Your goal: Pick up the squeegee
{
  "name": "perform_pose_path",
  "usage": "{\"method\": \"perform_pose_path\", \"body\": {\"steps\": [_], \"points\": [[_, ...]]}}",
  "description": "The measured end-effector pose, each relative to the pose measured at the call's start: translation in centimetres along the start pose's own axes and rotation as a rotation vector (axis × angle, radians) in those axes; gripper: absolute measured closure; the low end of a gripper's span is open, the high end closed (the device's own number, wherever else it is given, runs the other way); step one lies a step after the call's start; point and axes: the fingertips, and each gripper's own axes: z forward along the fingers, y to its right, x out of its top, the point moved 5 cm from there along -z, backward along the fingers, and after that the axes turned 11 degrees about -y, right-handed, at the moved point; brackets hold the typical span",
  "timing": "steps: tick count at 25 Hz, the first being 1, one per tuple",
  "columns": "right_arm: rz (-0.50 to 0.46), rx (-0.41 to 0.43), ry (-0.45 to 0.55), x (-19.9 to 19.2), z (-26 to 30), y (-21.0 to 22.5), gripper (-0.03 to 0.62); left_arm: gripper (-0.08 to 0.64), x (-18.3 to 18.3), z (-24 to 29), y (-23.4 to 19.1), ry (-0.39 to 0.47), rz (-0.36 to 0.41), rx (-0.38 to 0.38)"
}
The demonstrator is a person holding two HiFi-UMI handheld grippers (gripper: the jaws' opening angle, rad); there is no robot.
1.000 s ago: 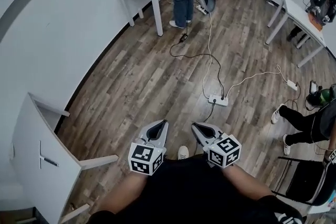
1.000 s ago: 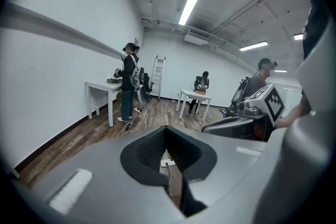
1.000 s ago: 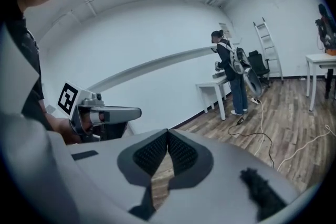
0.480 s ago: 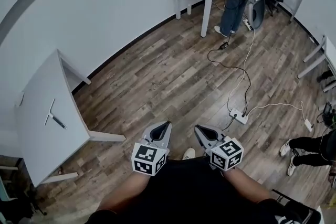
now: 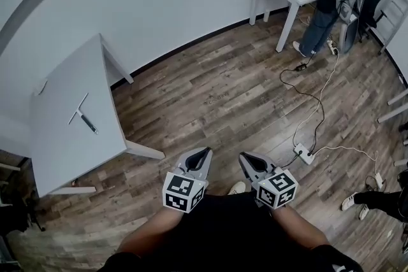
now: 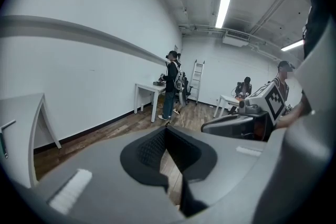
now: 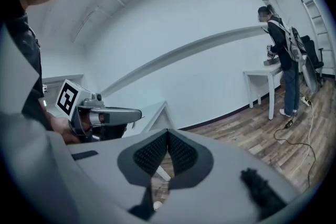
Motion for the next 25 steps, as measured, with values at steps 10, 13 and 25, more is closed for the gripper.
{"method": "perform_pose_path", "body": {"steps": [10, 13, 25], "points": [[-0.022, 0.036, -0.006, 2.5, 6.6, -5.5, 0.586, 0.554, -0.7, -5.1, -7.6, 0.024, -0.017, 0.053], [-0.047, 0.058, -0.018, 3.5, 9.0, -7.4, 0.586, 0.553, -1.3, -6.6, -10.2, 0.033, -0.040, 0.074], [-0.162, 0.126, -0.101, 6.5, 18.8, -15.7, 0.586, 0.554, -5.5, -13.5, -20.8, 0.080, -0.151, 0.160]]}}
